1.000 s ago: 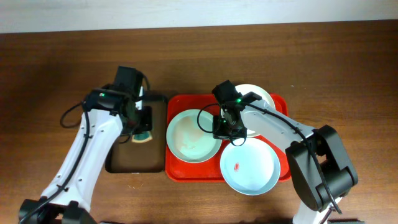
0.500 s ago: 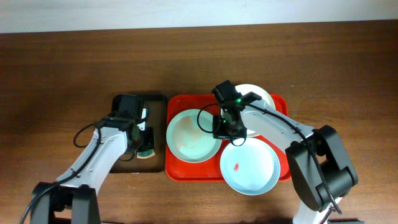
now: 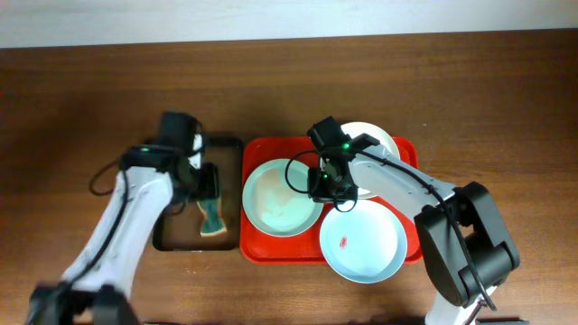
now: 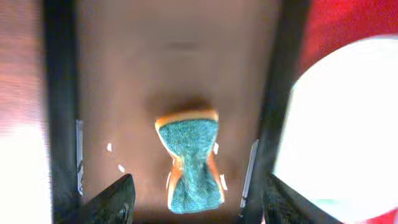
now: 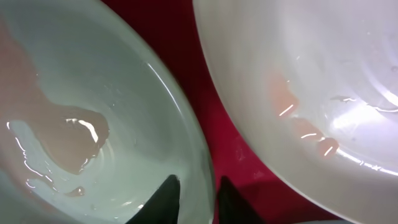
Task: Clean dirty plates on tray and stack at the side
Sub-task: 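Return the sponge to the black tray and open the left gripper, then retract the left arm to rest and lift the pale green plate with the right gripper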
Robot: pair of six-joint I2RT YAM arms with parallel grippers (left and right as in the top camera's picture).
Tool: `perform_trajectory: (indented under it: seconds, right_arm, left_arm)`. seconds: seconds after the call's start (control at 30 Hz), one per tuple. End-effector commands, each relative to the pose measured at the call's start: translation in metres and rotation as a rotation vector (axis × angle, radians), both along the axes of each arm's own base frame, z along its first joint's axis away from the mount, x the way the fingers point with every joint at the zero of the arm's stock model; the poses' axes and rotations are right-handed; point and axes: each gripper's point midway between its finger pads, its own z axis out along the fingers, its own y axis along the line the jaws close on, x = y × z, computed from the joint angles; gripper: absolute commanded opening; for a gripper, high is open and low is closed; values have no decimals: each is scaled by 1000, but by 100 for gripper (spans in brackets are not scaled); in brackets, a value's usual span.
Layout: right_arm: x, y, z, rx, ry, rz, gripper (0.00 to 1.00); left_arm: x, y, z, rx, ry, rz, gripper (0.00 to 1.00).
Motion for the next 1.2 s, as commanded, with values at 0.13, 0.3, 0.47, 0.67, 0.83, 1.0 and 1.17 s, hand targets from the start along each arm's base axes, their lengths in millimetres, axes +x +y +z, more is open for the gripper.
perform_trajectory:
  seconds: [0.13, 0.3, 0.47, 0.67, 0.83, 1.0, 1.17]
  right_arm:
    - [-4, 6, -2, 7, 8, 13, 24]
    - [-4, 6, -2, 4, 7, 12, 25]
    - [-3, 5, -2, -1, 3, 11, 29]
    - [-2, 2, -3, -16, -3, 6, 29]
    - [-4, 0, -6, -20, 4, 6, 29]
    - [-5, 0, -10, -16, -2, 6, 11]
    - [-5, 2, -9, -8, 1, 8, 4]
  left_arm:
    - [-7, 47, 135, -69, -393, 244, 89]
    - [-20, 50, 151, -70, -442, 254, 99]
    - [-20, 50, 149, -70, -434, 254, 99]
    - [-20, 50, 149, -70, -433, 254, 99]
    - [-20, 50, 149, -70, -434, 254, 99]
    - [-20, 50, 149, -70, -434, 254, 99]
    - [-20, 50, 149, -70, -433, 254, 99]
